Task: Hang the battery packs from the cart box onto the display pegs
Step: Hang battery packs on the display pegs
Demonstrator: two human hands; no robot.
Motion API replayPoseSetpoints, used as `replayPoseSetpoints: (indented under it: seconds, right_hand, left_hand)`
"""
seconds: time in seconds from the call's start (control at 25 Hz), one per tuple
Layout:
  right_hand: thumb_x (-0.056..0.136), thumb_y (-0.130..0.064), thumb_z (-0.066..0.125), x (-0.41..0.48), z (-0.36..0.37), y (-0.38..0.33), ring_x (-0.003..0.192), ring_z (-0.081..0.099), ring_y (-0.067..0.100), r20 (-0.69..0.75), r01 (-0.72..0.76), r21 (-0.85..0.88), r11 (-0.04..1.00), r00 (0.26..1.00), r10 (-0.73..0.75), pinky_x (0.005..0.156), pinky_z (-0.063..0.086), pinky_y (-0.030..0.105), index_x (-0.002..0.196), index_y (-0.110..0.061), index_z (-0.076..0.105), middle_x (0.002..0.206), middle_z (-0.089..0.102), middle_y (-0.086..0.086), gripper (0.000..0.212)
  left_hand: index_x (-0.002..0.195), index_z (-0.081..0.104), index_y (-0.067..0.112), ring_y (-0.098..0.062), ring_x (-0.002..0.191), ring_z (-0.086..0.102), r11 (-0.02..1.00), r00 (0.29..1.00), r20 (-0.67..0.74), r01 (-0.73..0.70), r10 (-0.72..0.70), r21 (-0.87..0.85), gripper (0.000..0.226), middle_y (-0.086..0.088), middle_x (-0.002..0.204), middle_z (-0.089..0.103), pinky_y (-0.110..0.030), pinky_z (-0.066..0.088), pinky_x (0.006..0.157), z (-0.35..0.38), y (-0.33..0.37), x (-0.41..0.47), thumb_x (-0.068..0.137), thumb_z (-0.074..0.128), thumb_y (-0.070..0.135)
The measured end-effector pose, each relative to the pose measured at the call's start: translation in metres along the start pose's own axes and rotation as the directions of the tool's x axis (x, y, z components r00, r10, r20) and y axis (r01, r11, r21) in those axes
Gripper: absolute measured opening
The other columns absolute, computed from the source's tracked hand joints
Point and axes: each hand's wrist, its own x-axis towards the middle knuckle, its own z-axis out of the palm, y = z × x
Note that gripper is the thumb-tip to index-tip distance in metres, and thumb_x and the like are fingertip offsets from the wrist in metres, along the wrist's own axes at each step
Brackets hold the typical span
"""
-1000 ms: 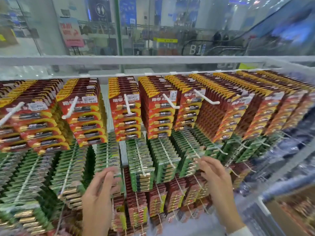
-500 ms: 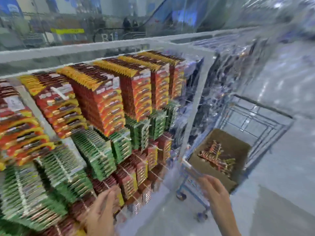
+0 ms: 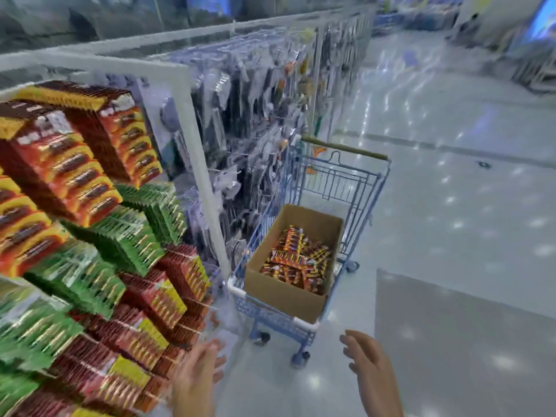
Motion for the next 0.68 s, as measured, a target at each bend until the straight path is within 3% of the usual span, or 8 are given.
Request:
replayPoseSetpoints:
  seconds: [0.16, 0.28, 0.4, 0.56, 0.68]
  right_hand:
    - [0.097, -0.019, 0.067, 0.028, -0.011, 0.001, 0.103, 0.068, 0.023, -0.041, -0.044, 0.042, 0.998, 0.998, 0.046, 0.100, 0.049, 0.047, 0.098, -0.018, 0.073, 0.105, 0.075, 0.004, 0.006]
    - [0.097, -0.019, 0.067, 0.059, -0.007, -0.001, 0.102, 0.069, 0.025, -0.067, -0.071, 0.068, 0.995, 0.995, 0.075, 0.096, 0.049, 0.042, 0.099, -0.019, 0.073, 0.105, 0.076, 0.004, 0.006]
    - [0.097, -0.020, 0.067, 0.102, 0.007, -0.005, 0.104, 0.068, 0.026, -0.094, -0.112, 0.063, 0.992, 0.989, 0.118, 0.097, 0.049, 0.043, 0.100, -0.020, 0.072, 0.107, 0.076, 0.005, 0.006]
    - [0.098, -0.020, 0.066, 0.156, 0.026, -0.020, 0.104, 0.069, 0.025, -0.108, -0.132, 0.029, 0.991, 0.985, 0.134, 0.095, 0.050, 0.043, 0.099, -0.023, 0.072, 0.104, 0.076, 0.003, 0.007]
    - [0.099, -0.024, 0.065, 0.192, 0.042, -0.032, 0.104, 0.069, 0.021, -0.106, -0.161, -0.035, 0.986, 0.982, 0.157, 0.098, 0.051, 0.045, 0.101, -0.025, 0.072, 0.105, 0.076, -0.002, 0.008]
  left_hand:
    - [0.095, 0.072, 0.014, -0.029, 0.079, 0.066, 0.999, 0.999, 0.022, 0.027, -0.026, -0.020, 0.017, -0.016, 0.100, 0.074, -0.035, 0.049, 0.070, 0.048, -0.001, 0.013, 0.102, 0.059, 0.006]
    - [0.099, 0.073, 0.014, -0.033, 0.091, 0.068, 0.996, 0.994, 0.064, 0.084, -0.085, 0.023, 0.014, -0.009, 0.103, 0.076, -0.038, 0.050, 0.075, 0.077, 0.000, 0.045, 0.103, 0.060, 0.013]
    - [0.103, 0.074, 0.017, -0.031, 0.097, 0.070, 0.990, 0.986, 0.122, 0.104, -0.115, 0.094, 0.015, 0.003, 0.099, 0.079, -0.038, 0.053, 0.076, 0.114, 0.003, 0.090, 0.104, 0.060, 0.019]
    - [0.110, 0.073, 0.019, -0.023, 0.096, 0.071, 0.979, 0.969, 0.221, 0.064, -0.108, 0.194, 0.018, 0.005, 0.102, 0.078, -0.033, 0.056, 0.079, 0.168, 0.012, 0.146, 0.106, 0.056, 0.019]
    - [0.112, 0.073, 0.026, -0.017, 0.097, 0.073, 0.960, 0.946, 0.303, 0.031, -0.118, 0.278, 0.018, 0.011, 0.103, 0.078, -0.036, 0.060, 0.086, 0.203, 0.011, 0.196, 0.106, 0.056, 0.023]
